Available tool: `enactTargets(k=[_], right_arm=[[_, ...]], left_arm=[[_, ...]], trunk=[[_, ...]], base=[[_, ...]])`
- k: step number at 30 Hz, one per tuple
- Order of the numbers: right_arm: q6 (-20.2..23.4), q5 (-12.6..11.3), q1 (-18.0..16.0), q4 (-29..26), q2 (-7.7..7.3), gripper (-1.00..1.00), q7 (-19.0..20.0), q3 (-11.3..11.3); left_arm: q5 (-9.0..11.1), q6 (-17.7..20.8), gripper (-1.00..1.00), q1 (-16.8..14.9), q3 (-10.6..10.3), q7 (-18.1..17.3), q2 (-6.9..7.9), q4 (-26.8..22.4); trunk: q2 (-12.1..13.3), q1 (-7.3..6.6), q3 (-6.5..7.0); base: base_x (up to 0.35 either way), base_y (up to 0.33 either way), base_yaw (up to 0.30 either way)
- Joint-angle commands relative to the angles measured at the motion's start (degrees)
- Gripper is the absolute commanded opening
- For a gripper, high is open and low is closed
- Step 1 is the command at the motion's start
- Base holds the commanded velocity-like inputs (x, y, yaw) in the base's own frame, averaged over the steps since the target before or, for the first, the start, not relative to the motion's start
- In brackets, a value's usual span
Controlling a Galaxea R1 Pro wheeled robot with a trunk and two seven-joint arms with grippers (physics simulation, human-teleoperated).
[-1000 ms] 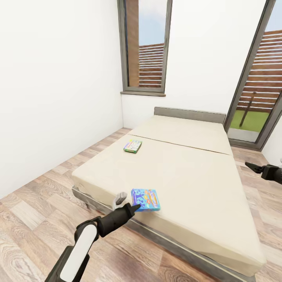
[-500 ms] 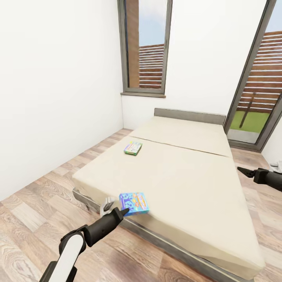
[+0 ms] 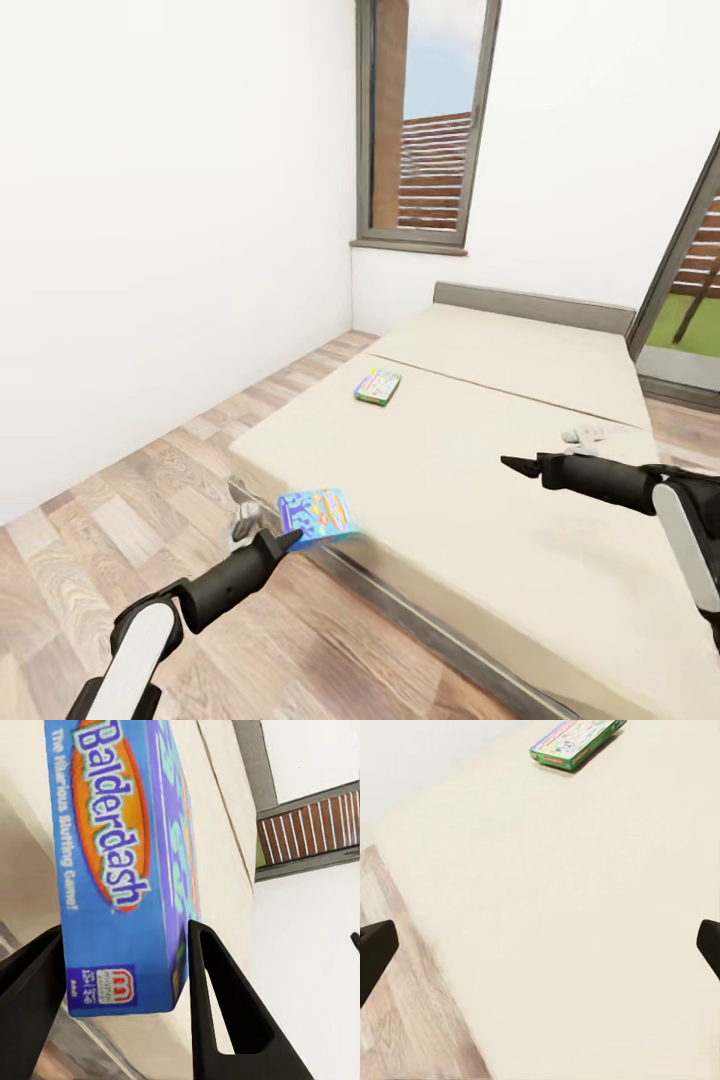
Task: Put all the toys in the child's room - the three board games (two on the bed and one on the table), the two jigsaw puzzles on the table, and the tennis ball on the table - inside the toy box on the table in the child's room.
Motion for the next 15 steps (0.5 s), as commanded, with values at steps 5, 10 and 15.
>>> enactTargets(k=[5,10,15], right_arm=[[2.26,0.26,-1.69,-0.03,1.91,1.00,0.71,2.02],[2.26,0.59,-1.94,-0.03,1.80,1.00,0.06,2.60],[2.26,0.56,-1.80,-0.03,1.78,1.00,-0.66,3.94]], left_arm=[[-1.29,-0.09,-1.00,-0.03,-0.95,1.16,-0.45,0.70],[-7.85,-1.93,-1.00,0.00,-2.11,1.51,-0.09,1.12],[-8.80,-2.57,-1.00,1.59,0.78,-2.53,1.40,2.42]], trunk=[[1.99,-1.12,0.85],[4.00,-2.22,1.75],[6.00,-3.31,2.65]], base=[[0.000,0.000,0.296],[0.000,0.000,0.298],[0.000,0.000,0.298]])
